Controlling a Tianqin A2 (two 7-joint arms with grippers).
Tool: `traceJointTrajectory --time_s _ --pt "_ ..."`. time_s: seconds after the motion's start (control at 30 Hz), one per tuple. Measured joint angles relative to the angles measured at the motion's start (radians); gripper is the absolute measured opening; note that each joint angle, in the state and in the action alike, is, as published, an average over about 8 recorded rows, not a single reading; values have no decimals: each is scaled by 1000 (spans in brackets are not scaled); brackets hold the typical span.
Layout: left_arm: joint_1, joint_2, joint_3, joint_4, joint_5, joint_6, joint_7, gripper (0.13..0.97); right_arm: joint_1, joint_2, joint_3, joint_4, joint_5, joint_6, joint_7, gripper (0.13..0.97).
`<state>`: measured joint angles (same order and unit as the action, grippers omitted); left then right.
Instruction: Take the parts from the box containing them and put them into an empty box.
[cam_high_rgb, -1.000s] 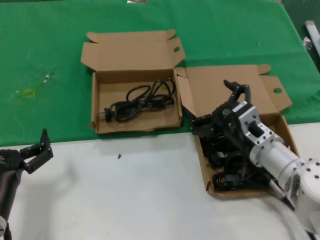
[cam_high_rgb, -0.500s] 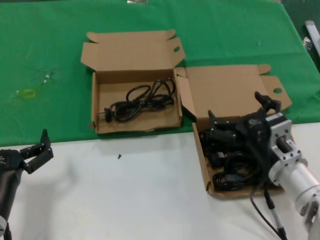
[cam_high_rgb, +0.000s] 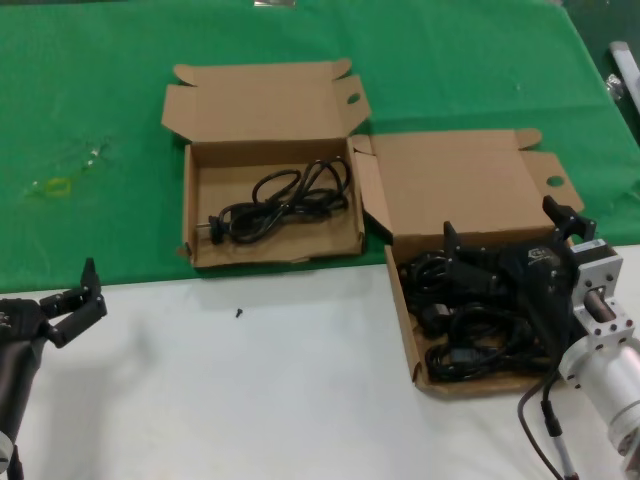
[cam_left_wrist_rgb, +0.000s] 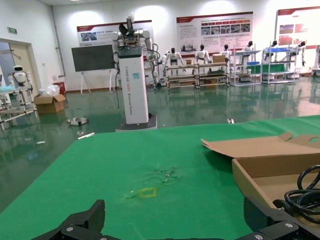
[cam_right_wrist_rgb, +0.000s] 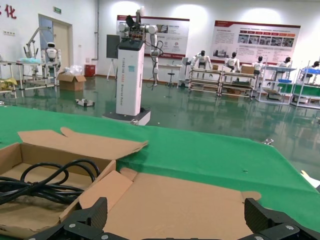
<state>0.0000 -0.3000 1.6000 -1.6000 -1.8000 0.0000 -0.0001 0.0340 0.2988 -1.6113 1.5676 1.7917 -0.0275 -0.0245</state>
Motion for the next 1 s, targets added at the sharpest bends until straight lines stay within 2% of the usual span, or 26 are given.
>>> traceJointTrajectory --time_s 1.0 --pt "0 0 0 0 0 0 0 966 0 0 0 0 0 0 0 966"
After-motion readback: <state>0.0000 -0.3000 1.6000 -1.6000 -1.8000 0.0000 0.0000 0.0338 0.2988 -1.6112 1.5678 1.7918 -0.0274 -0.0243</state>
